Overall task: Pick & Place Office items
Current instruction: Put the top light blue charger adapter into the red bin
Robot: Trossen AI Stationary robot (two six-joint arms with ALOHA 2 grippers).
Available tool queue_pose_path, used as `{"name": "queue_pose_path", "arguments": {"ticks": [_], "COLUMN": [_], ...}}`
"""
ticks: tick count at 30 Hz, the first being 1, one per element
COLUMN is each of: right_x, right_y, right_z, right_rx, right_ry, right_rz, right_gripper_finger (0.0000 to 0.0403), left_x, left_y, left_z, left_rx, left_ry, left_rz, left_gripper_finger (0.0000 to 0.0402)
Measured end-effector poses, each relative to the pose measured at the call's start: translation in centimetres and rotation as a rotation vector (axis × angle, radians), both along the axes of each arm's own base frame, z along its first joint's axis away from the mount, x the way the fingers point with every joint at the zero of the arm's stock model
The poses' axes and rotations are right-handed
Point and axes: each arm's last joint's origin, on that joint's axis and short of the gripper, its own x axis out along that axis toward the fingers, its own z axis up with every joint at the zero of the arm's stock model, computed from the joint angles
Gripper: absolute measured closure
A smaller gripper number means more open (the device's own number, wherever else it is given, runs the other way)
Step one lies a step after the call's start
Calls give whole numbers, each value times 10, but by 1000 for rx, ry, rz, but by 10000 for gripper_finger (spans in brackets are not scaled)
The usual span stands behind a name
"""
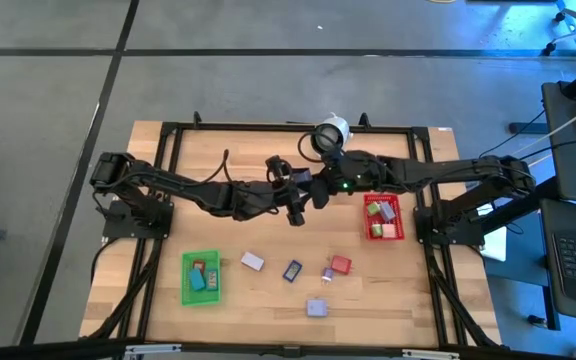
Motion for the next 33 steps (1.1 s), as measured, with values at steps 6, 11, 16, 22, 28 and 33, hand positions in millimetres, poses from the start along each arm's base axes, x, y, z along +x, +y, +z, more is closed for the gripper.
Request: {"name": "queue_pose_path", "arguments": {"ticks": [6, 11, 16, 22, 28, 33], "right_x": [-13, -28, -53, -91, -112, -119], "right_y": [-10, -15, -16, -1, 20, 29], "right_z": [-5, -11, -12, -16, -28, -59], "right_rx": [-27, -12, -33, 3, 1, 44], "right_ry": [126, 260, 434, 707, 862, 910], "right_rz": [59, 63, 31, 11, -50, -118], "right_gripper_finger": [284, 284, 284, 284, 281, 281], "left_x": [-2, -4, -7, -10, -12, -12], "left_y": [0, 4, 6, 6, 6, 7], "left_z": [-4, -7, -14, -21, -26, -26], "left_rx": [-40, -111, -167, -229, -268, -262], "left_ry": [16, 4, 32, 66, 83, 92], "left_rz": [25, 99, 129, 160, 183, 185], "left_gripper_finger": [119, 119, 119, 119, 121, 121]}}
